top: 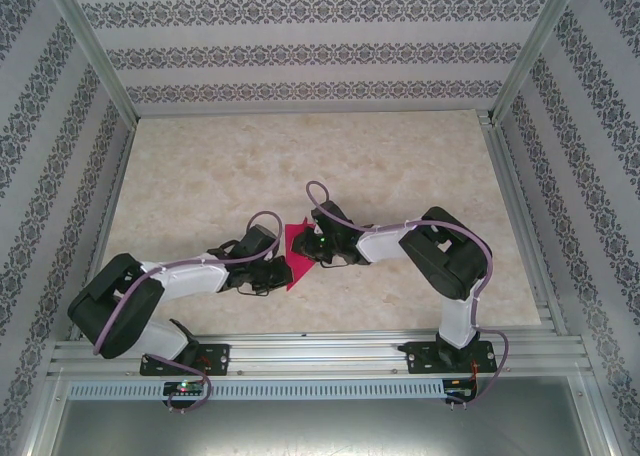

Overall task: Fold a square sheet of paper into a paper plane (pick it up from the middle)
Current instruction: Fourth fold the wing at the center of the table.

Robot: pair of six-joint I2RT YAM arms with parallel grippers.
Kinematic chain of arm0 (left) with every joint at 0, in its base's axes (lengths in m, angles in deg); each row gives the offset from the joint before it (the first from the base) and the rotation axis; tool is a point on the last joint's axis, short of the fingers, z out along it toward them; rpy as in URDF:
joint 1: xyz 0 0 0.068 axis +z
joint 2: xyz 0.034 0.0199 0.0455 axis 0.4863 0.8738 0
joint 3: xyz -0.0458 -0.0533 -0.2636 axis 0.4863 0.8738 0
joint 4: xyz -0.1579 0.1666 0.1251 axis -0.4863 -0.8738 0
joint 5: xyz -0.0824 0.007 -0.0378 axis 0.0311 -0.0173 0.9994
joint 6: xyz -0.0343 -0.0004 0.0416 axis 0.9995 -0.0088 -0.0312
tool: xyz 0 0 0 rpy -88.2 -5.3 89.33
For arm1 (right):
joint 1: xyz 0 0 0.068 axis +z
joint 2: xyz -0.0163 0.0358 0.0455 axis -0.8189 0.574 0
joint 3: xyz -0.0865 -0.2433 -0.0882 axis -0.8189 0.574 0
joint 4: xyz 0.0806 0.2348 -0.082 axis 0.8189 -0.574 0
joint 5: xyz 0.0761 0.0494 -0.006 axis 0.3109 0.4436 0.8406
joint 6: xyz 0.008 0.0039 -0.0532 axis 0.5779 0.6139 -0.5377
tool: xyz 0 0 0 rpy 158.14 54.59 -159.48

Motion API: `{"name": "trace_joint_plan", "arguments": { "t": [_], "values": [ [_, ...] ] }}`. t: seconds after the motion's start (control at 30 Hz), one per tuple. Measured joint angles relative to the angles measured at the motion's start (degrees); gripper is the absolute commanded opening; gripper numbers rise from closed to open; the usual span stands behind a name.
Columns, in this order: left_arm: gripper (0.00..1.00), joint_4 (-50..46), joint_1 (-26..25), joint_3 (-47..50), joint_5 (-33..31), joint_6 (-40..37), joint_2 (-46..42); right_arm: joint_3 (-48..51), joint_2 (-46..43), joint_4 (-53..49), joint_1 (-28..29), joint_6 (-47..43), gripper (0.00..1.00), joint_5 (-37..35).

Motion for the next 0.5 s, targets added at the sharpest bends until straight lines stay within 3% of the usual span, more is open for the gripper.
{"name": "trace_joint_plan", "arguments": {
  "t": [0.3,0.5],
  "values": [
    [0.10,2.86,0.02,2.25,0.35,-1.22,-1.29,-1.60,-3.65,-7.37,-5.11,-8.57,0.21,6.12],
    [0.09,1.64,0.02,0.63,1.14,-2.82,0.22,-2.19,-6.97,-7.34,-4.04,-11.34,0.05,8.48]
  ]
}}
